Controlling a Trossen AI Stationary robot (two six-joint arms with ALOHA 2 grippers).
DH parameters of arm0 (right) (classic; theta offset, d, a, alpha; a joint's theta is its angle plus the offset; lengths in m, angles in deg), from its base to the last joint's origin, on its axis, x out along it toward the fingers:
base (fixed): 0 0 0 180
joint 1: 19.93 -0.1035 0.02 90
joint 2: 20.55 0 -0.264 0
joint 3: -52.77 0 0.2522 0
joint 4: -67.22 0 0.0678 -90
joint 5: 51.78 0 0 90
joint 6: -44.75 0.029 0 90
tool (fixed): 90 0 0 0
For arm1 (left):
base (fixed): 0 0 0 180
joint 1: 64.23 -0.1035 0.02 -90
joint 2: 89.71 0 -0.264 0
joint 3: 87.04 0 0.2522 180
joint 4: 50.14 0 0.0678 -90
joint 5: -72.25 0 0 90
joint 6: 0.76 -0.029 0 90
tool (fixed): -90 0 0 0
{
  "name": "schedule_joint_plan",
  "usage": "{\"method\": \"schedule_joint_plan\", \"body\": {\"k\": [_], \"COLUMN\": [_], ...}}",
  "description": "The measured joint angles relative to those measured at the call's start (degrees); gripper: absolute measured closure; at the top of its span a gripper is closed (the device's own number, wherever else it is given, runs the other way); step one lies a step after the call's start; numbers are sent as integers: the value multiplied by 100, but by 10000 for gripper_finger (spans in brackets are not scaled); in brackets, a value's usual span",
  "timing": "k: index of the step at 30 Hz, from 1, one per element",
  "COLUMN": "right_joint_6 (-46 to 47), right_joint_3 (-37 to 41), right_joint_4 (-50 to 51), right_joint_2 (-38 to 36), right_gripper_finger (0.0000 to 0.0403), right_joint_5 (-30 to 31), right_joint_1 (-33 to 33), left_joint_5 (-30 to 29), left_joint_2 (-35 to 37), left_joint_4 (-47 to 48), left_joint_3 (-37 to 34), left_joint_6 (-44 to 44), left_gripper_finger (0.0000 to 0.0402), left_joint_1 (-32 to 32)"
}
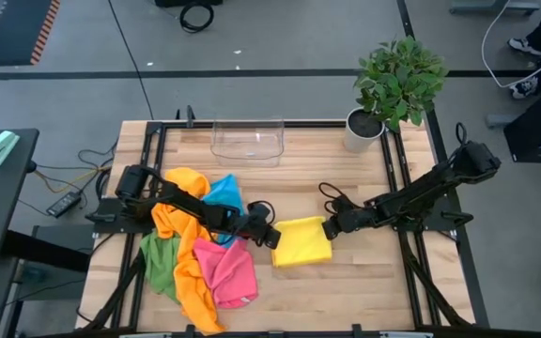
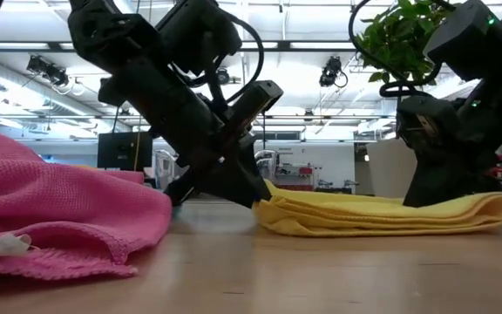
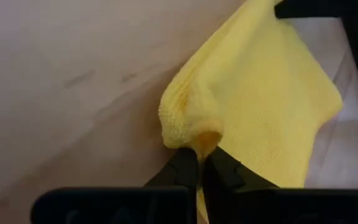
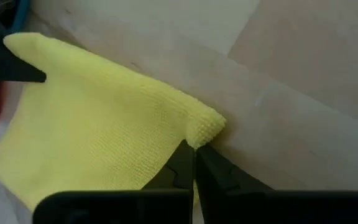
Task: Fold microfiber towels
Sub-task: Put the yellow microfiber towel into the transparent bin
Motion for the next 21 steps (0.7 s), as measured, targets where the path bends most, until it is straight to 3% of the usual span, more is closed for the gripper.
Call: {"method": "schedule_joint_plan", "body": {"k": [10, 21], "right_joint_6": [-1020, -2840], "right_joint_3": [-497, -1843], "right_joint_4": [351, 1838], "right_joint_2": [-385, -1299], "right_gripper_finger": [397, 398], "right_joint_5": [35, 57], "right_joint_1": [181, 936], "left_joint_5": [-270, -630], "left_joint_2": [373, 1615], "left_joint_4": [-104, 355], "left_joint_3": [-59, -28], "left_joint_6": [-360, -1239], "left_gripper_finger": [390, 391], "left_joint_1": [-65, -252]}}
